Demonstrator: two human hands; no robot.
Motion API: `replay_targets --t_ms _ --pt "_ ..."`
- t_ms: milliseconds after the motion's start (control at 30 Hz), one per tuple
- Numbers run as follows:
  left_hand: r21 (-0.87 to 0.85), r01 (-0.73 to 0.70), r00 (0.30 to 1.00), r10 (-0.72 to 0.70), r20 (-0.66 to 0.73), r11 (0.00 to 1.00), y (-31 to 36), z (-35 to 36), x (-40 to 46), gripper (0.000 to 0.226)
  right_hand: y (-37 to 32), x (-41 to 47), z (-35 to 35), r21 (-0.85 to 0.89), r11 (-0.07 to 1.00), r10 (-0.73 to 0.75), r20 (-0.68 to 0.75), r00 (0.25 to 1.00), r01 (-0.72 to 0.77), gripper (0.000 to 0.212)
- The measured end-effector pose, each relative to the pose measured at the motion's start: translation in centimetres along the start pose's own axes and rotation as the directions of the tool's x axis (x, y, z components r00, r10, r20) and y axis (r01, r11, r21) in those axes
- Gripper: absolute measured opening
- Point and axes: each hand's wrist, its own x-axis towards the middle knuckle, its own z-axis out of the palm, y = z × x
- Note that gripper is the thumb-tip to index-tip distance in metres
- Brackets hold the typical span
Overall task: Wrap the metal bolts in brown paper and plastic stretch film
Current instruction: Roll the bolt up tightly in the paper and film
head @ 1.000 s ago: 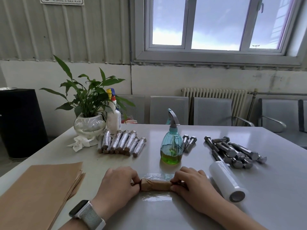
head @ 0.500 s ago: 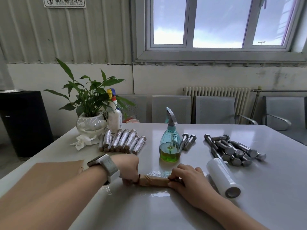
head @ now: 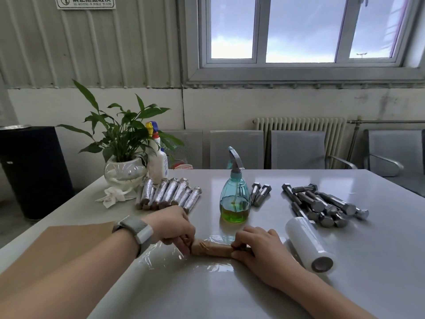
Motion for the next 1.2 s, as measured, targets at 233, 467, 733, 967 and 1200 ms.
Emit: replay_targets --t_ms 233,467,733,967,1200 --pt "-0.285 0.016 1.000 -0.014 0.009 0.958 -2.1 -0.3 -1.5 0.023 0.1 -0.1 0.1 0.003 1.000 -0.002 0.007 1.000 0.002 0.017" --pt "-0.613 -0.054 0.988 -0.045 -0.145 0.788 -5.1 2.9 -1.6 0.006 0.1 0.1 0.0 0.019 1.000 0.018 0.017 1.000 -0.018 0.016" --pt "-0.067 -0.223 0.785 0.139 -0.603 0.972 -3.8 6.3 -2.9 0.020 0.0 0.2 -0.1 0.019 0.999 0.028 0.026 0.999 -0.029 0.017" --pt "0.140 -0.241 0.738 0.275 -0.616 0.960 -3.5 6.6 -3.8 0.007 -0.3 0.1 -0.7 -0.018 1.000 0.014 0.054 0.998 -0.013 0.024" --pt "0.012 -0.289 0.828 0.256 -0.499 0.957 -4.2 5.3 -2.8 0.004 1.6 -0.4 -2.7 -0.080 0.985 0.163 0.177 0.971 -0.151 0.037"
